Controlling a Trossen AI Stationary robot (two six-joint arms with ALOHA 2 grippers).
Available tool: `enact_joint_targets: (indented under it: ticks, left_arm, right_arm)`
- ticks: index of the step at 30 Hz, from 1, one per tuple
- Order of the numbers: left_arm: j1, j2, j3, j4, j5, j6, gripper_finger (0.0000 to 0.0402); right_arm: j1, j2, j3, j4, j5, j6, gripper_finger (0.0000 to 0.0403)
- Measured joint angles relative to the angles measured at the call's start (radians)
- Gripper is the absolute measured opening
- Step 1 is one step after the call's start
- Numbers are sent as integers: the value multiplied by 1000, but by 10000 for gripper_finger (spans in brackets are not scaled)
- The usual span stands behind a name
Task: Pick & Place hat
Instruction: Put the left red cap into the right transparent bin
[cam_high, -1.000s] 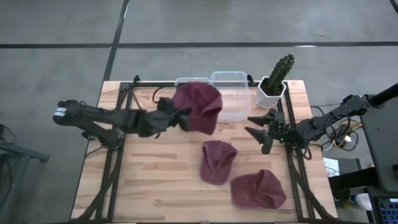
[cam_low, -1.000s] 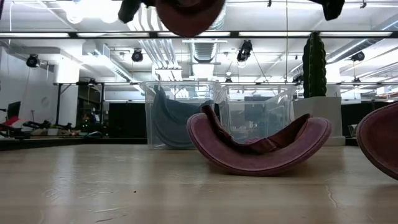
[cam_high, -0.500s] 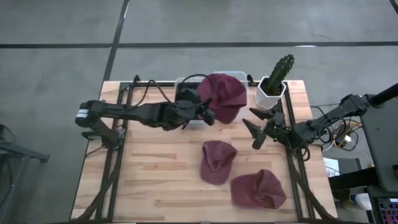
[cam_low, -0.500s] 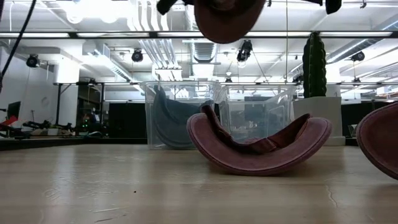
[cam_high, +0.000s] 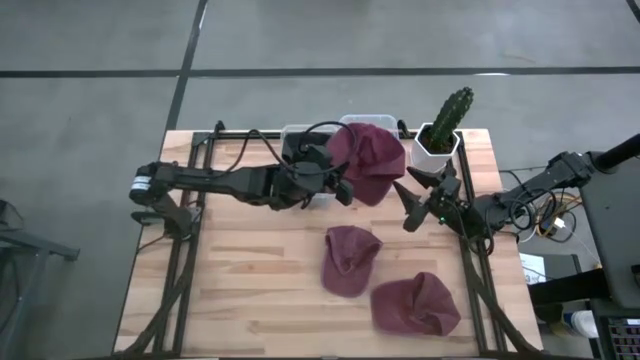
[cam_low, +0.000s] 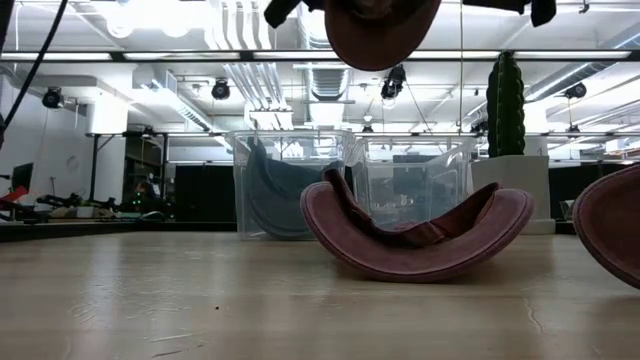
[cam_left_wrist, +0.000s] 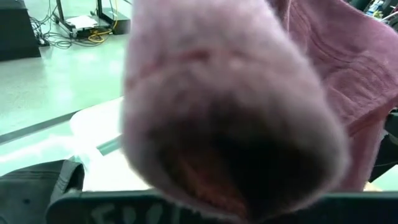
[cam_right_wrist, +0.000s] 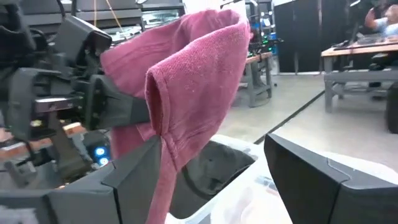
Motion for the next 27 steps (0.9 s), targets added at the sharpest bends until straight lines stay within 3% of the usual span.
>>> enact_joint_targets:
  ticks: [5, 16, 22, 27]
  left_arm:
    - [5, 1, -1, 3, 1, 0, 20]
    - [7, 7, -2, 73, 50, -5, 20]
    - [15, 26, -3, 76, 55, 2, 20]
    - [43, 34, -3, 77, 63, 2, 20]
  right_arm:
    - [0, 2, 7, 0, -68, 41, 275]
    - [-49, 9, 33, -2, -73, 41, 278]
    - [-86, 20, 57, -1, -177, 40, 269]
    - [-96, 36, 71, 0, -205, 40, 265]
